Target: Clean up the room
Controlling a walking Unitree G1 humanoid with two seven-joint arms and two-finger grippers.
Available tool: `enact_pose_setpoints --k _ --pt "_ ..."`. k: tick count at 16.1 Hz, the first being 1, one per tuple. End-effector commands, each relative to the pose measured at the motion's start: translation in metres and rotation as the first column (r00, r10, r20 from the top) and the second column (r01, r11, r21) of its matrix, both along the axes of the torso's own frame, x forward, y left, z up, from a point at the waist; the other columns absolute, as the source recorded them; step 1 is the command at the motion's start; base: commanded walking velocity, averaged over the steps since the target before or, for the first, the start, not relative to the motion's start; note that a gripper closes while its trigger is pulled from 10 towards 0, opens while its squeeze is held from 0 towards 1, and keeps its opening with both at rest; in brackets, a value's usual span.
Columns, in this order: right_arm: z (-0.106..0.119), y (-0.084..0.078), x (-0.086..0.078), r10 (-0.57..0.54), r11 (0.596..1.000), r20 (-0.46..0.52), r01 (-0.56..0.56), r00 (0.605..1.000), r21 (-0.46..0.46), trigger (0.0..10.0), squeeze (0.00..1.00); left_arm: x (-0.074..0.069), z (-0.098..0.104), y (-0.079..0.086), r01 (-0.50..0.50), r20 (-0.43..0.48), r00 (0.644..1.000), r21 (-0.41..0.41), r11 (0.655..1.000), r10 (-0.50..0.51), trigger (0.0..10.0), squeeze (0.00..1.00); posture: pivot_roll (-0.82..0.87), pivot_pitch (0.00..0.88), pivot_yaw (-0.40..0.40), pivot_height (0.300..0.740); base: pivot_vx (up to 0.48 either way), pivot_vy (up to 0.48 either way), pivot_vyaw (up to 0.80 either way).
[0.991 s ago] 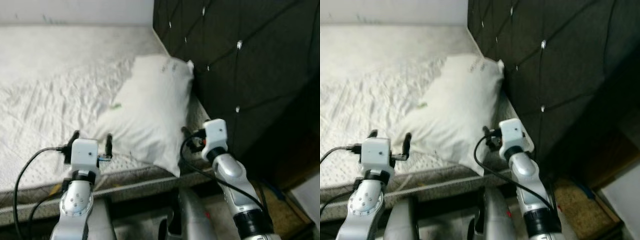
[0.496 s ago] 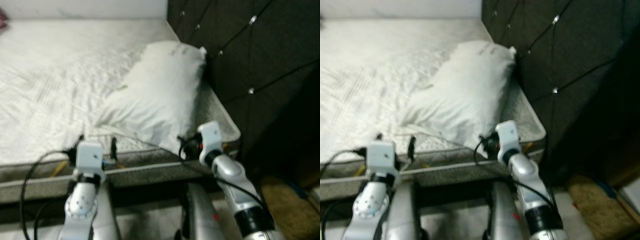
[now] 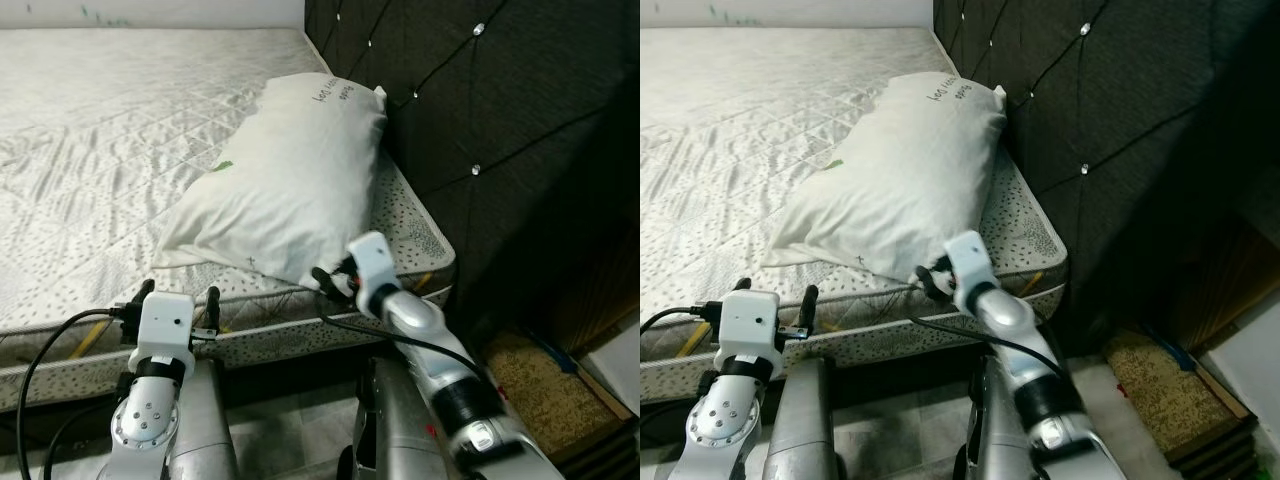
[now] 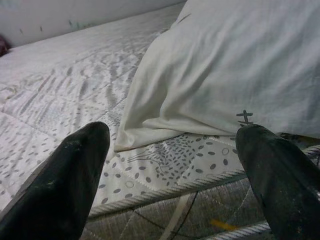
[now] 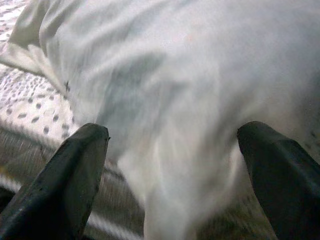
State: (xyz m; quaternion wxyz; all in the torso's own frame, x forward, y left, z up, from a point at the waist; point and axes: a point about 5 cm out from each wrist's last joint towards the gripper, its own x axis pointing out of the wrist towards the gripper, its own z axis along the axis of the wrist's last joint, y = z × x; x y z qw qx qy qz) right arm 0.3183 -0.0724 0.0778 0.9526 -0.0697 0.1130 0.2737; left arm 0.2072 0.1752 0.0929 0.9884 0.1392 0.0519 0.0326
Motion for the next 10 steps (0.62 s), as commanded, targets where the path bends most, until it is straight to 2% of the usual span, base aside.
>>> enact_pose_setpoints --k 1,7,8,10 --pt "0.002 -0.001 0.004 -0.018 1.0 0.011 0.018 1.0 -0.013 10.0 0.0 -0.001 0.004 0.0 -0.007 0.007 1.0 0.009 1.0 0.007 10.0 0.0 0.11 0.036 -0.104 0.516 0.0 0.0 0.0" --pt "0.004 0.004 0.026 -0.142 0.988 0.003 0.142 0.99 -0.059 10.0 0.0 -0.016 0.005 0.001 -0.029 -0.019 0.999 0.01 1.0 0.029 10.0 0.0 0.15 0.074 -0.12 0.516 0.0 0.0 0.0" --pt "0.014 -0.001 0.034 -0.189 0.98 0.046 0.191 0.981 -0.05 10.0 0.0 -0.02 0.005 0.003 -0.036 -0.025 0.999 0.013 0.999 0.036 10.0 0.0 0.15 0.088 -0.12 0.516 0.0 0.0 0.0" --pt "0.022 -0.013 0.04 -0.241 0.97 0.076 0.243 0.967 -0.018 10.0 0.0 -0.022 0.005 0.004 -0.041 -0.029 0.999 0.015 0.999 0.041 10.0 0.0 0.15 0.09 -0.118 0.516 0.0 0.0 0.0"
